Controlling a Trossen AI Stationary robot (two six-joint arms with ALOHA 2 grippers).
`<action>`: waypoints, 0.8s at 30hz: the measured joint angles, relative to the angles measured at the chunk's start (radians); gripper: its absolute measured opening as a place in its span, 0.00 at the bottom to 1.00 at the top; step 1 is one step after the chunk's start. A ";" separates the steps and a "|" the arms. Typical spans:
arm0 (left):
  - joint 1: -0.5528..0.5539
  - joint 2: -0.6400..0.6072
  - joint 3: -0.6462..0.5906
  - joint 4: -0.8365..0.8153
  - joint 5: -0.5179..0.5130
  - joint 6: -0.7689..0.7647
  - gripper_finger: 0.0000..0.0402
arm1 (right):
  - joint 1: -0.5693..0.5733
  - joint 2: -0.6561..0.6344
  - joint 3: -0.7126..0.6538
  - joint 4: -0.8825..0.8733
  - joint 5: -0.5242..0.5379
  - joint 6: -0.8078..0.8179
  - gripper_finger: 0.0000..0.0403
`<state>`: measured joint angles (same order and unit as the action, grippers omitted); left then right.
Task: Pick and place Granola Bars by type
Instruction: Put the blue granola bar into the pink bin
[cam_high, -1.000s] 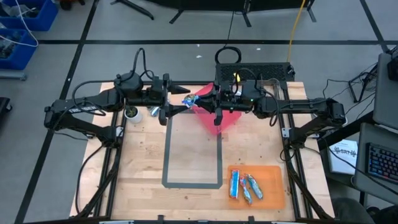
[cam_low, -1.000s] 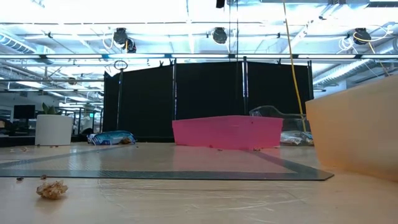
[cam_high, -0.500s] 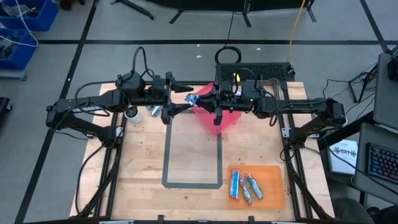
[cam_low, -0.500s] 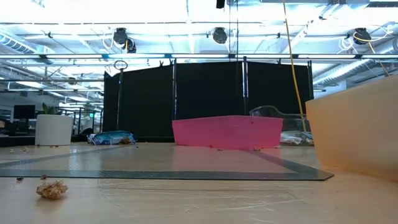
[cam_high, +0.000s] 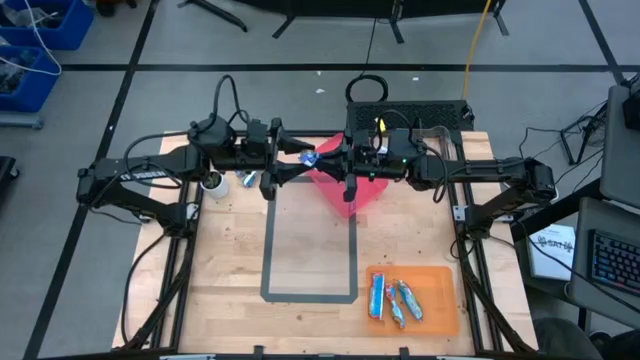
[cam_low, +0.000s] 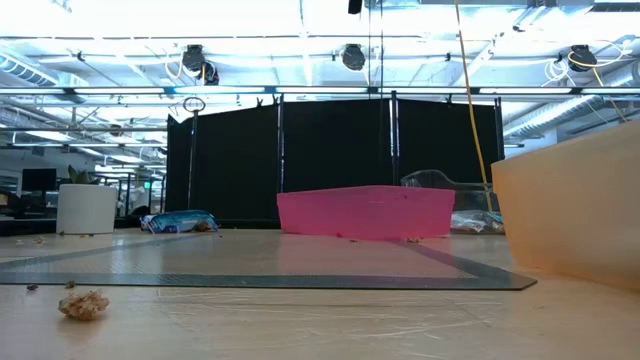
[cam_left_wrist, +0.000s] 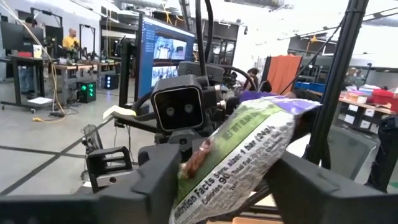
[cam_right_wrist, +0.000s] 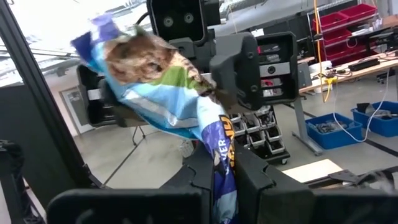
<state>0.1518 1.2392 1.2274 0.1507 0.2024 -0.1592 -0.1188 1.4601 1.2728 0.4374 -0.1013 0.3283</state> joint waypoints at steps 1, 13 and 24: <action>-0.003 0.000 0.000 0.001 0.000 0.002 0.52 | 0.000 0.000 0.000 0.000 0.000 0.000 0.05; -0.003 0.000 0.000 -0.001 -0.021 0.014 0.13 | 0.000 0.000 0.000 0.007 0.001 -0.004 0.08; -0.004 -0.001 0.000 0.002 -0.019 0.006 0.11 | -0.008 0.000 0.000 0.006 -0.064 -0.060 0.32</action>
<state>0.1482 1.2385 1.2270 0.1532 0.1833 -0.1528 -0.1263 1.4601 1.2728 0.4432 -0.1652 0.2683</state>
